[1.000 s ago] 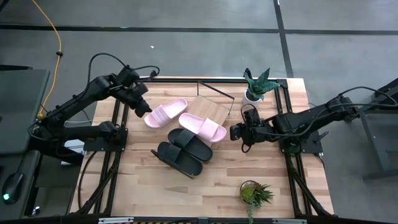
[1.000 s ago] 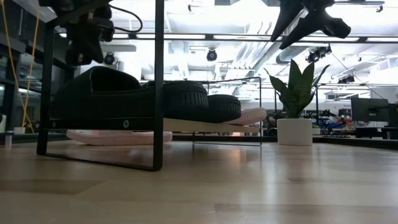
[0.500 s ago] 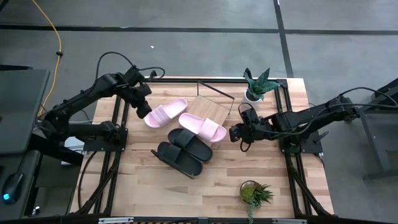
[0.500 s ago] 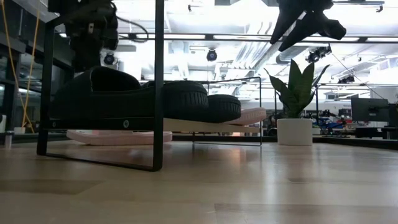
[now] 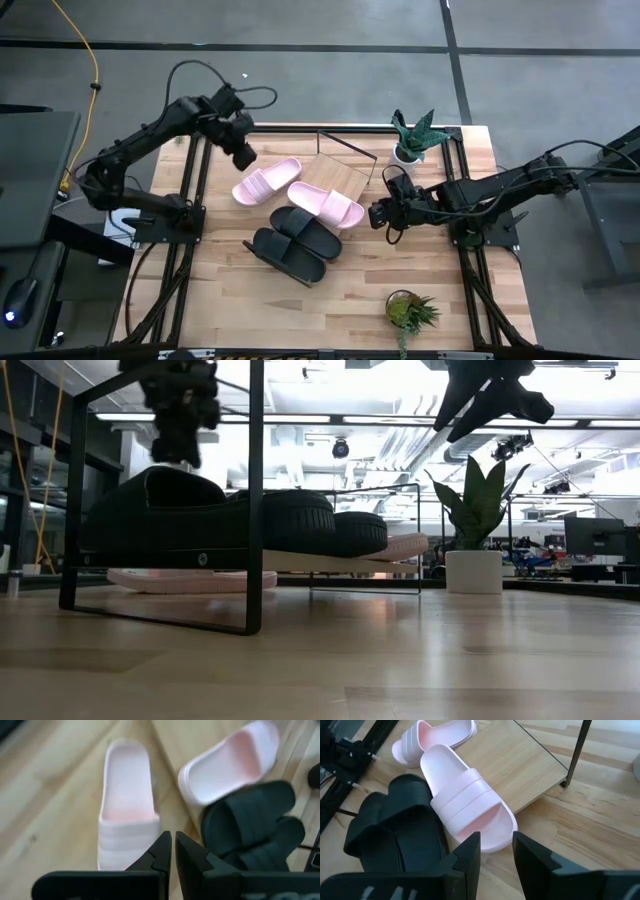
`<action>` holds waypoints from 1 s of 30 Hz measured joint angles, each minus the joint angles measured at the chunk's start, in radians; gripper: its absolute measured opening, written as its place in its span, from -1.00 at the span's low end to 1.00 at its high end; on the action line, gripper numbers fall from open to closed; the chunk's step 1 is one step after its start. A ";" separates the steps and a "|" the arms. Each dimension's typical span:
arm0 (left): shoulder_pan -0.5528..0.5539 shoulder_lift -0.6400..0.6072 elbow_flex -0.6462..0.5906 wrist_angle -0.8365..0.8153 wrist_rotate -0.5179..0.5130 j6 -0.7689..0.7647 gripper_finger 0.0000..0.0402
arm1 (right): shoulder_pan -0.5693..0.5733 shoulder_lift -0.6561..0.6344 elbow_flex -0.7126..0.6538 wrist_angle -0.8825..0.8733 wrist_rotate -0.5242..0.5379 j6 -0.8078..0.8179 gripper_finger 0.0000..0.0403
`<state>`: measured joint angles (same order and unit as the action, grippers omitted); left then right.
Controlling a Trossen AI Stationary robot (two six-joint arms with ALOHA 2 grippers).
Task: Pick and place slides into the shelf
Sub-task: Put the pink slipper on the shelf
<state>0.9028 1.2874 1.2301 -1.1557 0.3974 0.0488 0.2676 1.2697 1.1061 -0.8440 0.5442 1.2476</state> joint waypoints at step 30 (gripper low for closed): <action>-0.145 0.436 0.282 -0.201 -0.253 0.427 -0.93 | 0.000 0.000 0.000 -0.001 0.013 -0.041 -0.48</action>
<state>0.7581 1.7229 1.5116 -1.3570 0.1448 0.4760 0.2680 1.2697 1.1061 -0.8448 0.5570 1.2070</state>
